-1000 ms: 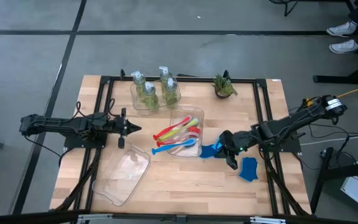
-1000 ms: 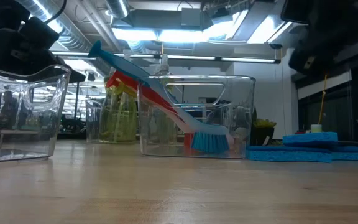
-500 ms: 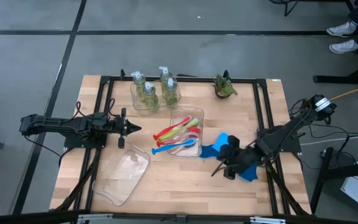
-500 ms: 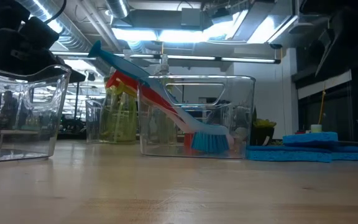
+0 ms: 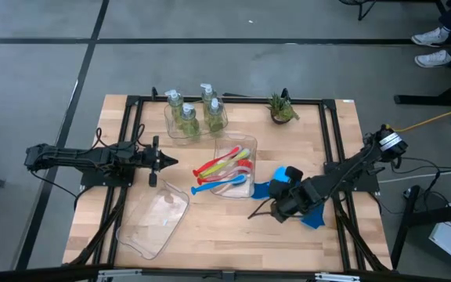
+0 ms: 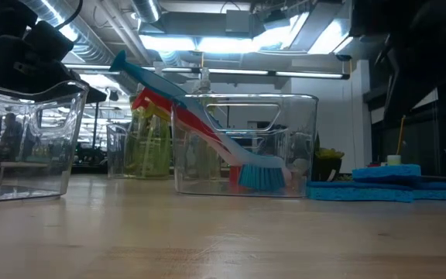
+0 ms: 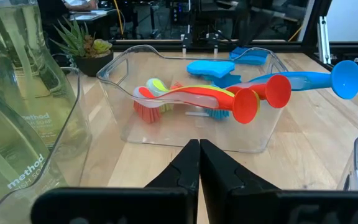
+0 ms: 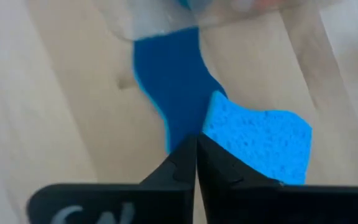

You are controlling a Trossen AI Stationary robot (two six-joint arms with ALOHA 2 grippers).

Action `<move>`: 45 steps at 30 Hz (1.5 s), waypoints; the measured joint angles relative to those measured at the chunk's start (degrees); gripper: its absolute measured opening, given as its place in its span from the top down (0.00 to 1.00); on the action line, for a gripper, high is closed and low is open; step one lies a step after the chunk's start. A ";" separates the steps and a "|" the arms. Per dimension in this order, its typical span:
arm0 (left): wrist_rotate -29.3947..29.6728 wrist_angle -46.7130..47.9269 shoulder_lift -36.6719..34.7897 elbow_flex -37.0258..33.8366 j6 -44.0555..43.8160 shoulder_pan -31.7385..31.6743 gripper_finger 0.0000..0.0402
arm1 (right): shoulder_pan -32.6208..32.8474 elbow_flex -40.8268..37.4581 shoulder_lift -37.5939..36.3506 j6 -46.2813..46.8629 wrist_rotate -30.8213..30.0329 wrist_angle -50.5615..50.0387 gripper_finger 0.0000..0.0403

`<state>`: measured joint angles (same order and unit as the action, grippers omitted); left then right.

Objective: Pick & Place Kitchen Sink Supplies
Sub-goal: Put the blue sponge into the bottom transparent bin

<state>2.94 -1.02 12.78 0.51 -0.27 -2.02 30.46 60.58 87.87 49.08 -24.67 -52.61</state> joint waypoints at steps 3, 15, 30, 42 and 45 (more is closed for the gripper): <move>0.00 0.00 0.00 0.00 0.00 0.00 0.98 | -1.57 0.00 0.91 0.81 2.24 -1.27 0.90; 0.01 0.00 0.00 0.00 0.00 0.00 0.98 | -5.28 0.00 7.32 0.12 0.34 -1.06 0.49; 0.00 -0.02 0.00 0.00 0.00 0.00 0.98 | -5.45 0.11 15.06 0.46 0.16 -1.08 0.63; 0.00 -0.02 0.00 0.00 0.00 0.00 0.97 | -5.47 0.60 15.17 1.93 -2.04 -2.43 0.96; 0.01 -0.02 0.00 0.00 0.00 0.00 0.97 | -5.51 2.69 15.21 1.87 -2.11 -4.57 0.98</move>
<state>2.95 -1.04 12.78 0.51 -0.27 -2.02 24.95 63.27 103.09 50.95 -26.78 -57.18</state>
